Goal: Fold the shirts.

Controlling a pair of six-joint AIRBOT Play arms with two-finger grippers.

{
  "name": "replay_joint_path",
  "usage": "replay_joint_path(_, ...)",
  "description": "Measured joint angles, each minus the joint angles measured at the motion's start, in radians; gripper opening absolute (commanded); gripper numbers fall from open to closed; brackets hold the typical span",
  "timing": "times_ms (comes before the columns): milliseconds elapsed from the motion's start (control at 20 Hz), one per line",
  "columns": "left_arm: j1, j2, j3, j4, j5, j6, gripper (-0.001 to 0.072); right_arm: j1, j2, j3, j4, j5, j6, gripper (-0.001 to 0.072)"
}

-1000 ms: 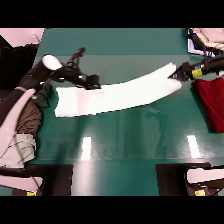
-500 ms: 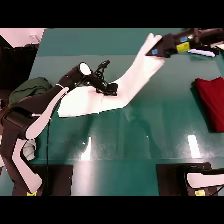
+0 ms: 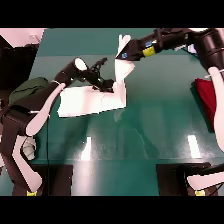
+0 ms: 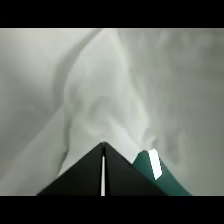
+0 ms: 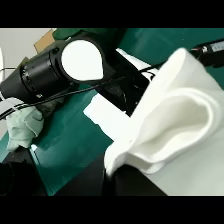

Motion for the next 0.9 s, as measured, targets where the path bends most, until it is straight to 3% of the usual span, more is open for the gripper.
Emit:
replay_joint_path(600,0.385,0.296,0.187,0.192,-0.252,0.020,0.0022,0.195,-0.124,0.002,0.010,-0.193,-0.015,0.0015)
replay_joint_path(900,0.478,0.377,0.194,0.207,-0.296,0.021,0.0022,0.309,-0.248,0.015,0.117,-0.323,-0.114,0.0023)
